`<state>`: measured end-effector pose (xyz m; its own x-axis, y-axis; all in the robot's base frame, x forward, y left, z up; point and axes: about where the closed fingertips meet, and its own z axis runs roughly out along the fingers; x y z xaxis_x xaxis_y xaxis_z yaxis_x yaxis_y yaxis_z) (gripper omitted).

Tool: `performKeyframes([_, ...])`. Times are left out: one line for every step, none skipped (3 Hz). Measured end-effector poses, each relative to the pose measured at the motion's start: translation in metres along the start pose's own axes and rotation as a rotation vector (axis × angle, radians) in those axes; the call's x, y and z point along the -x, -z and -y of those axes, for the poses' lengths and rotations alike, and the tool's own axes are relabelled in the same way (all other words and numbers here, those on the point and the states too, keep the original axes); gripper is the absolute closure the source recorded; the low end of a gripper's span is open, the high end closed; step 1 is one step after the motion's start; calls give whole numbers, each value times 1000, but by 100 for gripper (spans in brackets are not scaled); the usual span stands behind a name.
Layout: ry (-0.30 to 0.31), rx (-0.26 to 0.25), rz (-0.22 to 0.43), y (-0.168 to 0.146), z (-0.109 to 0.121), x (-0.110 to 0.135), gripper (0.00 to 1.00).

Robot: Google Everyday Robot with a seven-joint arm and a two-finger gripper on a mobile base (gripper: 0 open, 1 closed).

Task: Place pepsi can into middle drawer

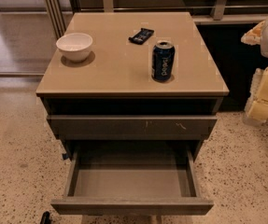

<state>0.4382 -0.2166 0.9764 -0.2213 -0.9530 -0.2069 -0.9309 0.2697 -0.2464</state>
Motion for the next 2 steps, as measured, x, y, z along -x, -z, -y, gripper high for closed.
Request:
performKeyframes([0, -2, 0, 0, 0, 0, 0])
performKeyframes([-28, -29, 32, -16, 25, 2, 0])
